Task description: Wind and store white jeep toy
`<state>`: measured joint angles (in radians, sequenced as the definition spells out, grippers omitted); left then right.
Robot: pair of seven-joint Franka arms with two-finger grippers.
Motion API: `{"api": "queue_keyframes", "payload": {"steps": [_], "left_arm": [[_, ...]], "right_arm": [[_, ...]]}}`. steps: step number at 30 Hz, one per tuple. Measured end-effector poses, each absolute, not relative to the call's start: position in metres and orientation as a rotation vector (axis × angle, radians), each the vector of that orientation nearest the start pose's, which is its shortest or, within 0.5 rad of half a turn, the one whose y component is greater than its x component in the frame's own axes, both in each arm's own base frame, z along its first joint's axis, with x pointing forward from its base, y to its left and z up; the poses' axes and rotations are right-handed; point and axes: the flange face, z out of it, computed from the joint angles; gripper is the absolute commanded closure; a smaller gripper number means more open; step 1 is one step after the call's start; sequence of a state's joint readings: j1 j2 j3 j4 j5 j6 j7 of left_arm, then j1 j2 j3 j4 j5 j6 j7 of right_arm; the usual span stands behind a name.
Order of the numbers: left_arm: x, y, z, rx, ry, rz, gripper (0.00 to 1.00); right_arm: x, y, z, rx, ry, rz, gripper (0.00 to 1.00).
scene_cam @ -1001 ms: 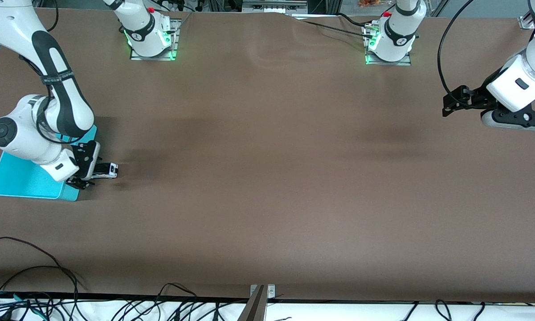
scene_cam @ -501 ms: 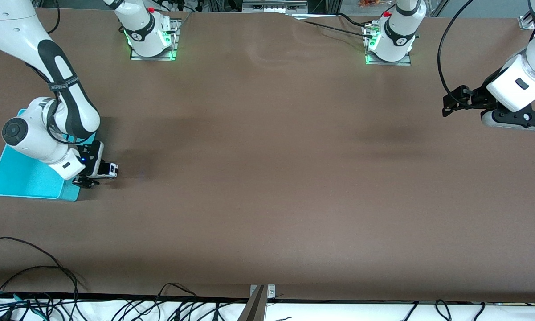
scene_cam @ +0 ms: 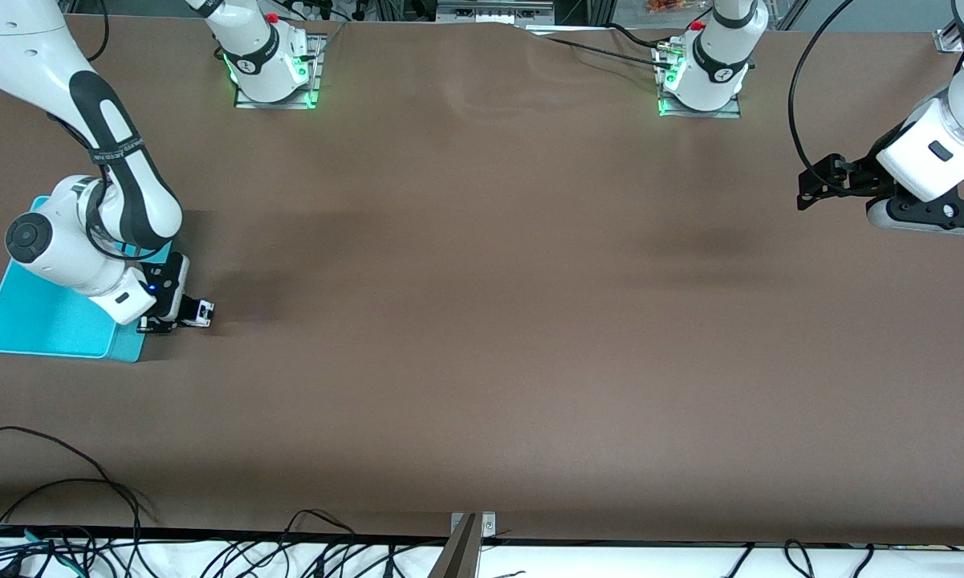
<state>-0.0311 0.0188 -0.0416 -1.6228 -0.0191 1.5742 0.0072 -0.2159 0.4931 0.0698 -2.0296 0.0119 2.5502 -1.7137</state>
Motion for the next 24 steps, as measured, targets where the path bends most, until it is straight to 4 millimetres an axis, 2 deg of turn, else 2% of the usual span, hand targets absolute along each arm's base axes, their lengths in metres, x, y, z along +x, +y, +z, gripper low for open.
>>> {"api": "queue_keyframes", "payload": {"steps": [5, 13, 19, 24], "left_arm": [[0.556, -0.043, 0.590, -3.155, 0.127, 0.107, 0.00], [0.556, -0.046, 0.590, -3.154, 0.135, 0.107, 0.00], [0.556, -0.049, 0.593, -3.154, 0.144, 0.096, 0.00], [0.557, -0.051, 0.599, -3.155, 0.150, 0.078, 0.00]], "right_arm": [[0.604, -0.079, 0.223, -2.259, -2.155, -0.072, 0.81], [0.625, -0.052, 0.291, -2.287, -2.099, -0.076, 0.80], [0.637, -0.057, 0.342, -2.280, -2.069, -0.033, 0.80], [0.639, -0.070, 0.369, -2.288, -2.040, -0.002, 0.80]]}}
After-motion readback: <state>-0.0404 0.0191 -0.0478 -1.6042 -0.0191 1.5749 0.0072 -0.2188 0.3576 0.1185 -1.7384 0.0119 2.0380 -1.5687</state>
